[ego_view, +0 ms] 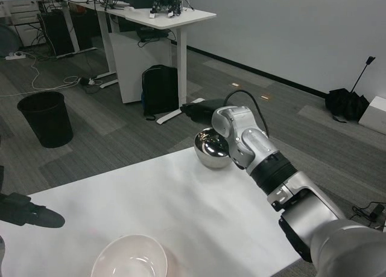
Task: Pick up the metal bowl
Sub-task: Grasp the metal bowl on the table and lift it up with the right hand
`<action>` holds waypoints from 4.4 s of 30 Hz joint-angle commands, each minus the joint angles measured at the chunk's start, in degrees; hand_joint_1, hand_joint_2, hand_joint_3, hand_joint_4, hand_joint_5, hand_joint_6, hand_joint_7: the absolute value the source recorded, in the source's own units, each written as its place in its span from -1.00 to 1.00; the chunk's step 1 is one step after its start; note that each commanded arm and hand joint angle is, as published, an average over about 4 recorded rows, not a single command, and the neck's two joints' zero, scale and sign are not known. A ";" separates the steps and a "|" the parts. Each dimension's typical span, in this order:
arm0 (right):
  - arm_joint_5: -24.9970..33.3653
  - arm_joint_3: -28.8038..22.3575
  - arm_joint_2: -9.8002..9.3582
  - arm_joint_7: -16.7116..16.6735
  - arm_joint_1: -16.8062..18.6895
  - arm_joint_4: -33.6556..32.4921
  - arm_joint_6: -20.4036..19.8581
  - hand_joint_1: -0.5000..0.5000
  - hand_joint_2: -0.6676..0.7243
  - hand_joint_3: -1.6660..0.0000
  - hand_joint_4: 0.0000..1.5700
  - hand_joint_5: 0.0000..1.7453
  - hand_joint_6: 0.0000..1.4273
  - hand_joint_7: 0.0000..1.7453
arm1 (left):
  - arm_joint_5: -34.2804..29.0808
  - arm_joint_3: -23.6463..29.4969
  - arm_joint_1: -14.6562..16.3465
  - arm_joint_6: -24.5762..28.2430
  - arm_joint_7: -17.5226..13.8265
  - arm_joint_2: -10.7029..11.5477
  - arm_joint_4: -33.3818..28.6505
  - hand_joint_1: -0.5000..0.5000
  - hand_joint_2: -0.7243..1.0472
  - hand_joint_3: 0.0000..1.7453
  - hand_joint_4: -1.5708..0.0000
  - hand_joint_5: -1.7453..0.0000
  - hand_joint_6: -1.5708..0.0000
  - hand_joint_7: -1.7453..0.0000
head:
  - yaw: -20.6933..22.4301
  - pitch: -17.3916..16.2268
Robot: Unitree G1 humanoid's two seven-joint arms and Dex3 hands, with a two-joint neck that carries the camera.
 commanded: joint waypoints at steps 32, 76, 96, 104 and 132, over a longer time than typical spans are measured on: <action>-5.13 -0.30 2.87 -11.55 -2.38 20.00 -6.08 -0.92 0.82 1.00 -1.00 -1.00 -1.00 -0.96 | -0.38 -0.65 -1.10 -0.20 0.07 -0.75 2.95 -1.00 -1.00 -1.00 1.00 1.00 1.00 1.00 | -0.84 -0.87; -6.63 -0.89 3.66 -8.58 0.04 8.51 -3.97 -0.92 0.82 1.00 -1.00 -1.00 -1.00 -0.92 | -1.45 -1.11 -2.11 -0.29 -0.02 -0.77 4.84 -1.00 -1.00 -1.00 1.00 1.00 1.00 1.00 | -0.75 -1.19; -4.96 3.39 5.31 -11.31 -9.08 28.83 -6.96 -0.92 0.82 1.00 -1.00 -1.00 -1.00 -0.92 | -2.33 -1.44 -2.41 -0.82 -0.35 -0.86 5.88 -1.00 -1.00 -1.00 1.00 1.00 1.00 1.00 | 0.19 -1.28; -4.85 7.11 5.15 -11.31 -9.48 30.04 -7.12 -0.92 0.73 1.00 -1.00 -1.00 -1.00 -0.92 | -2.66 -1.59 -2.41 -0.90 -0.72 -0.86 6.21 -1.00 -1.00 -1.00 1.00 1.00 1.00 1.00 | 0.52 -1.35; -3.77 9.20 4.69 -10.80 -7.61 29.62 -7.69 -0.88 0.00 -0.29 -0.93 0.86 -0.34 0.76 | -2.77 -1.68 -1.51 -1.26 -0.85 -0.86 5.88 -1.00 -1.00 -1.00 1.00 1.00 1.00 1.00 | 1.19 -1.75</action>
